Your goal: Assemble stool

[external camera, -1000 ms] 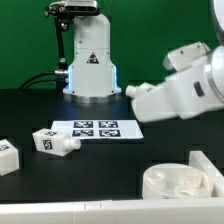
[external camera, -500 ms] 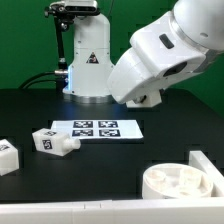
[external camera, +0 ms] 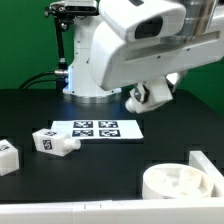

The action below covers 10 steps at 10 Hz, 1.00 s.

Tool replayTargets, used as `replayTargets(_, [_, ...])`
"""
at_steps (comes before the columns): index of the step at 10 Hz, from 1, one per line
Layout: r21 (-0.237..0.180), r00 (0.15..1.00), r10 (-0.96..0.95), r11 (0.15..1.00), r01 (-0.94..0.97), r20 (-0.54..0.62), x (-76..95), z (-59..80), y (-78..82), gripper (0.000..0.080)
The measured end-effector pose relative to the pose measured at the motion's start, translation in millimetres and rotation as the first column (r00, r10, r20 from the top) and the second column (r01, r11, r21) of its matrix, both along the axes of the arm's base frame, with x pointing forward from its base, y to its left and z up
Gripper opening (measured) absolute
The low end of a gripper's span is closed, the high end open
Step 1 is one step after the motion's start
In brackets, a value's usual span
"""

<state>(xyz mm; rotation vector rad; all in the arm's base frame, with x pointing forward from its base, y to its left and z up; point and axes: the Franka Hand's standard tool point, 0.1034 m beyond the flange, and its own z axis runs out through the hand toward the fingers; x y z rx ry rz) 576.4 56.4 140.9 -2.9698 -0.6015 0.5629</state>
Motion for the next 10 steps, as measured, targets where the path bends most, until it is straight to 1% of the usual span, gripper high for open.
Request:
replayTargets(1, [0.006, 0.998, -0.008, 1.000, 0.007, 0.055, 1.6, -0.5, -3.8, 0.0324])
replayTargets(2, [0.021, 0.990, -0.042, 0.999, 0.039, 0.131, 8.1, -2.5, -4.3, 0.0324])
replayTargets(3, [0.062, 0.974, -0.163, 0.986, 0.155, 0.158, 12.1, -9.0, 0.9, 0.0324])
replayTargets(4, [0.118, 0.948, -0.253, 0.965, 0.234, 0.195, 24.8, -10.6, 7.7, 0.0324])
replayTargets(5, [0.193, 0.899, -0.362, 0.927, 0.320, 0.247, 40.9, -5.1, 12.2, 0.0324])
replayTargets(6, [0.243, 0.846, -0.413, 0.906, 0.345, 0.337, 51.7, -1.5, 7.1, 0.0324])
replayTargets(7, [0.240, 0.815, -0.399, 0.915, 0.324, 0.419, 47.6, -5.4, 1.8, 0.0324])
replayTargets(8, [0.238, 0.796, -0.397, 0.917, 0.321, 0.456, 46.4, -7.7, -0.6, 0.0324])
replayTargets(9, [0.236, 0.754, -0.393, 0.920, 0.314, 0.527, 51.8, -7.7, -6.5, 0.0324])
replayTargets(10, [0.233, 0.728, -0.390, 0.921, 0.312, 0.564, 51.8, -9.9, -8.3, 0.0324])
